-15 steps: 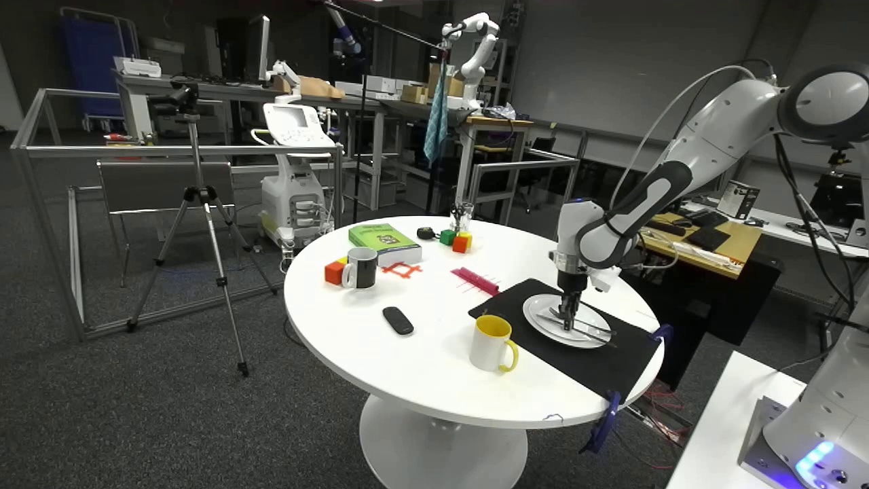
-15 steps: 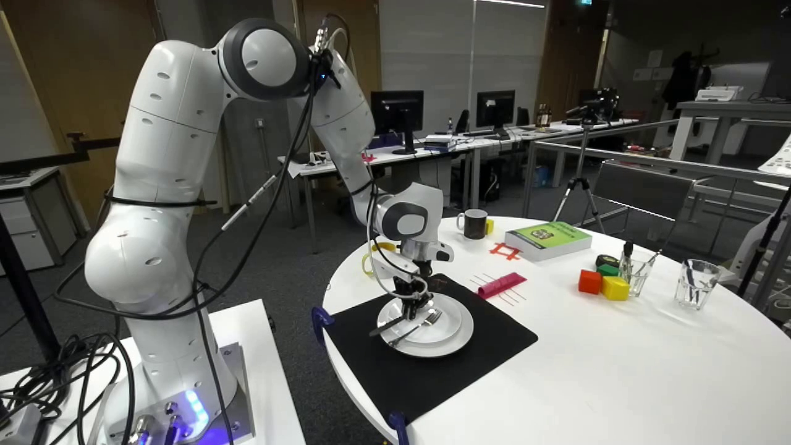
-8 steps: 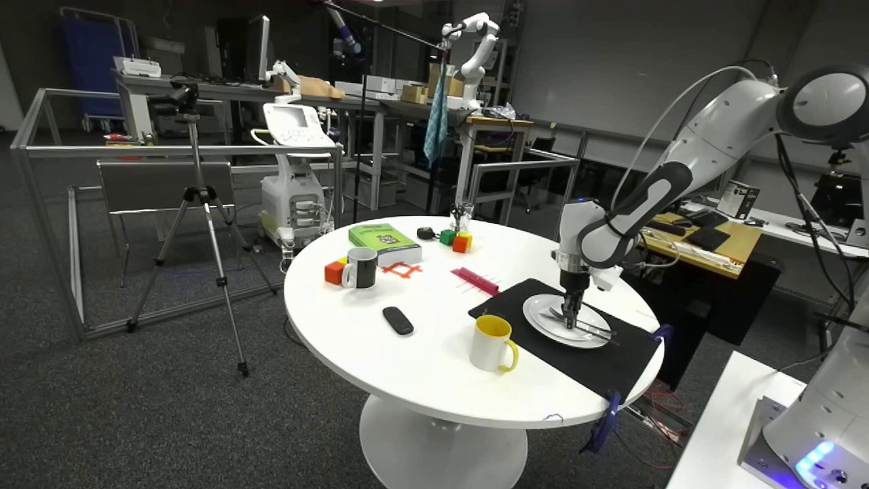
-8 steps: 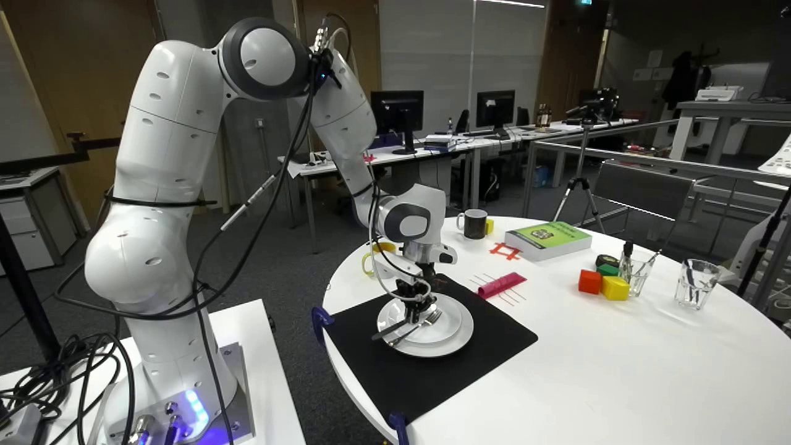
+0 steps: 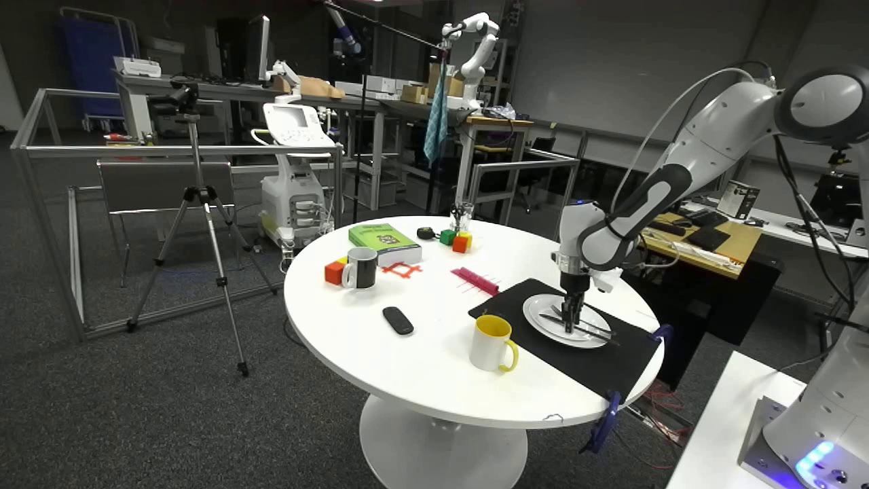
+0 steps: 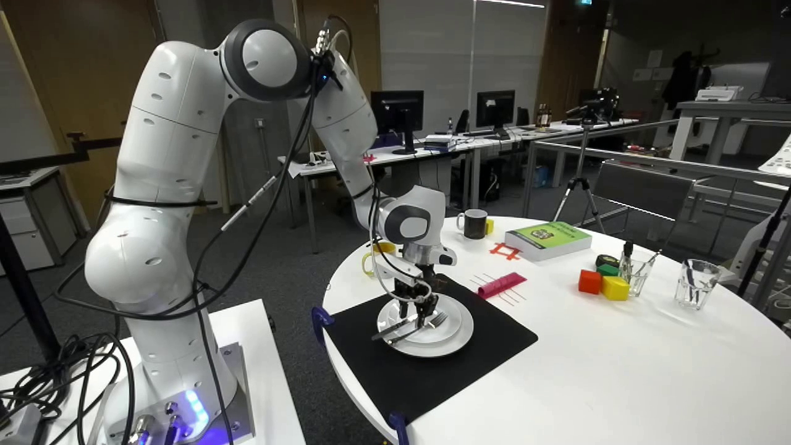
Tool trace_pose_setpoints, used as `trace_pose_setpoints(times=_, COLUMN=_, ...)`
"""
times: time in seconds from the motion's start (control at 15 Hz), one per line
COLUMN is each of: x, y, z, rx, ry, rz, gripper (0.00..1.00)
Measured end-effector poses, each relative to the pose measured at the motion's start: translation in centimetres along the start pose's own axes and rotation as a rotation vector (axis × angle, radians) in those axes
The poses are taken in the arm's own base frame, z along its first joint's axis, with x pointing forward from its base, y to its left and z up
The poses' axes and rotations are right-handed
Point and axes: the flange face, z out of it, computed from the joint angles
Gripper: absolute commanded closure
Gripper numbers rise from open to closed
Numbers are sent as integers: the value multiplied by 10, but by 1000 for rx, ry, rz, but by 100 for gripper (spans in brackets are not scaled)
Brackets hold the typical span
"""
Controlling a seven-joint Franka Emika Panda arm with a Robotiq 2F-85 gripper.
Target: Move the knife to the left of the fork
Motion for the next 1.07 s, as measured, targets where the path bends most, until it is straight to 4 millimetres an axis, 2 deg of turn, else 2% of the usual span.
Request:
trace_pose_setpoints(times=0.07, x=0, y=0, z=1, rx=0, ry=-2, rz=-1, gripper=1)
trace_pose_setpoints(times=0.13, x=0, y=-1, z=1, rx=0, ry=-2, rz=-2, gripper=0)
trace_pose_setpoints(times=1.07, x=1, y=1, z=-5, rx=-3, ry=10, rz=9, gripper=0)
